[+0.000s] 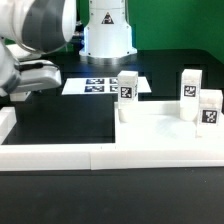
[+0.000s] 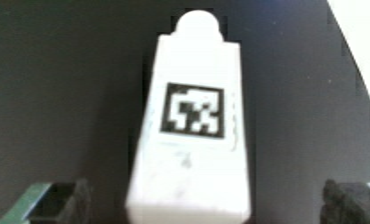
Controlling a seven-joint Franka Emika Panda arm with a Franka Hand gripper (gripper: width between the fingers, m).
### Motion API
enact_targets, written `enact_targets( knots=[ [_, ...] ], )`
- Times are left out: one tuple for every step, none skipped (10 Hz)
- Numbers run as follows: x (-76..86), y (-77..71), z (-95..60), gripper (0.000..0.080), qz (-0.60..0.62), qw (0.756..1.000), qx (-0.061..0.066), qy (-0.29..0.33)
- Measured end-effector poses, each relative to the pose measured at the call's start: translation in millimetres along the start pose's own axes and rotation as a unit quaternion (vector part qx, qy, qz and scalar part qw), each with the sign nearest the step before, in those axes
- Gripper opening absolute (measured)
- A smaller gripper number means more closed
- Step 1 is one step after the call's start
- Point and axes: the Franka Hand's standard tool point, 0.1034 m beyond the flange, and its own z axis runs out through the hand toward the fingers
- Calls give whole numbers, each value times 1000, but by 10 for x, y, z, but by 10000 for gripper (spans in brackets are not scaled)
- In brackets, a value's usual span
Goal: Assemble square table
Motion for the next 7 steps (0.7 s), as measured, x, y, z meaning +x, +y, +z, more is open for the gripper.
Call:
enact_targets(
  knots=[
    [-4,-1,20,649,-4,1000,1,-2],
    [-3,-1,17,649,-4,1000,1,-1],
    [-2,-3,19,502,-4,1000,0,-2],
    [-1,-3,21,502,-4,1000,0,-2],
    [-1,-3,22,364,-4,1000,0,-2],
    [-1,-3,22,289,-4,1000,0,-2],
    [-1,-3,22,289,-4,1000,0,-2]
  ],
)
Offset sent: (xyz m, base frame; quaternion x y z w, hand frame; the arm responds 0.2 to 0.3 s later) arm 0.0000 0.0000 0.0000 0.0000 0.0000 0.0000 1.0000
